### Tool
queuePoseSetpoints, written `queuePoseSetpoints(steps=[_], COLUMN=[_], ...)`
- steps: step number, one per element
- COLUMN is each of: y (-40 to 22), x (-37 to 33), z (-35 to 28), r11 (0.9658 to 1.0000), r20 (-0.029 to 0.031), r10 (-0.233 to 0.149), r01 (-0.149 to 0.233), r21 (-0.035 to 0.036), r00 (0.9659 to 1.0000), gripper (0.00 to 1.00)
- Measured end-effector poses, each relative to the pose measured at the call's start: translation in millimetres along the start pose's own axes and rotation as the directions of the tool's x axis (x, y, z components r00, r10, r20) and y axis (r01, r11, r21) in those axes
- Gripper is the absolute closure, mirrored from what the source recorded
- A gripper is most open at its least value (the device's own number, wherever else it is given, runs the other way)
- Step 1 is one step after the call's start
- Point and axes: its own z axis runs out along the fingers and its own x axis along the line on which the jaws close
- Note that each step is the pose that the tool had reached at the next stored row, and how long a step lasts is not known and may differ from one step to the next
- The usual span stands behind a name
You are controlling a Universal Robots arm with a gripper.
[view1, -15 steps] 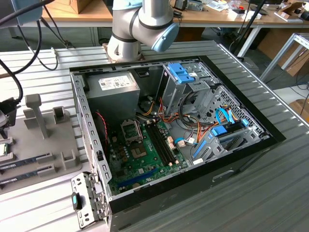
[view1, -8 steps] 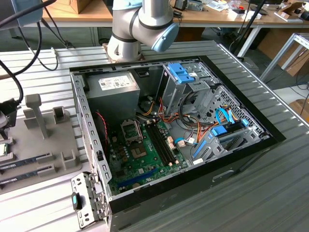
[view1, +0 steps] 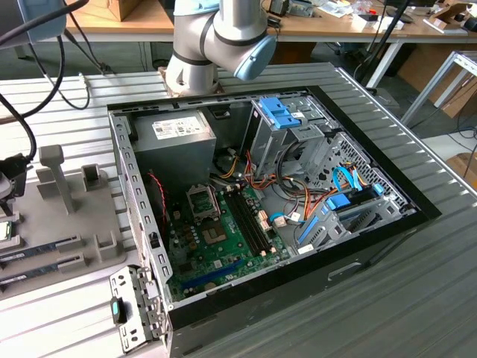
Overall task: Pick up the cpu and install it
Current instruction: 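Pick up the cpu and move it towards the insertion slot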
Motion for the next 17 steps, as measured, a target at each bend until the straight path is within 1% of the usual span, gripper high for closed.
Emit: queuePoseSetpoints(steps=[17], y=[-0.1], x=[-0.2], z=[5.6], r11=[1.0], r20=[0.0], r10=[0.0], r01=[0.0], r21=[0.0], r00=[1.0], gripper=[0.46])
